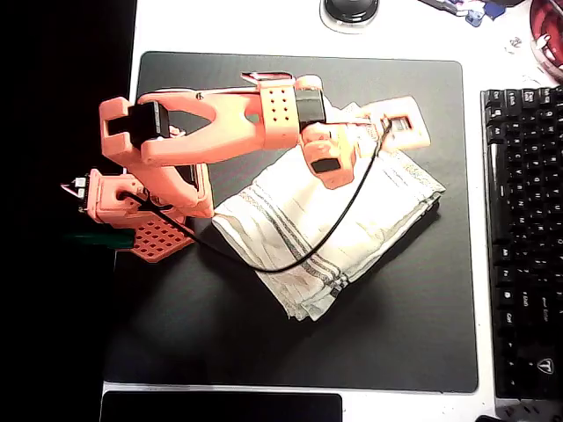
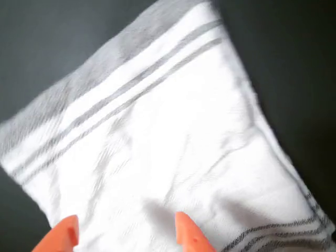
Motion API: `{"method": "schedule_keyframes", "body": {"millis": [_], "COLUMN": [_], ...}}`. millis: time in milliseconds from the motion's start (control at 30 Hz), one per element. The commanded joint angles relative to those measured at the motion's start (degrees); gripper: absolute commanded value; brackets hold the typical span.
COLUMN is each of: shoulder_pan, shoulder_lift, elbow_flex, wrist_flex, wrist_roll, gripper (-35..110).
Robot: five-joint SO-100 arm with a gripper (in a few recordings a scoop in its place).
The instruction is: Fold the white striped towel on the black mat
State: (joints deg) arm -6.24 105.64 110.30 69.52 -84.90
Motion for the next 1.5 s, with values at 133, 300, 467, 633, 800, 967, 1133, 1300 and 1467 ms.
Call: {"method": "schedule_keyframes", "body": {"millis": [133, 300, 467, 633, 800, 967, 1133, 1300, 1467], "shoulder_pan": [9.5, 16.8, 16.9, 14.4, 9.4, 7.6, 9.5, 11.5, 7.3], "shoulder_lift": [-16.5, -18.5, -17.4, -13.3, -12.7, -14.2, -15.1, -18.9, -20.5], "elbow_flex": [-25.1, -26.4, -13.4, -1.0, 6.3, 9.5, 9.1, -5.3, -16.5], "wrist_flex": [15.0, 20.4, 20.0, 16.3, 5.9, -2.1, -4.5, -0.3, 0.6], "wrist_roll": [28.1, 23.6, 18.5, 20.4, 23.6, 25.1, 21.4, 15.5, 9.9], "gripper": [26, 30, 44, 42, 17, 0, 0, 0, 0]}}
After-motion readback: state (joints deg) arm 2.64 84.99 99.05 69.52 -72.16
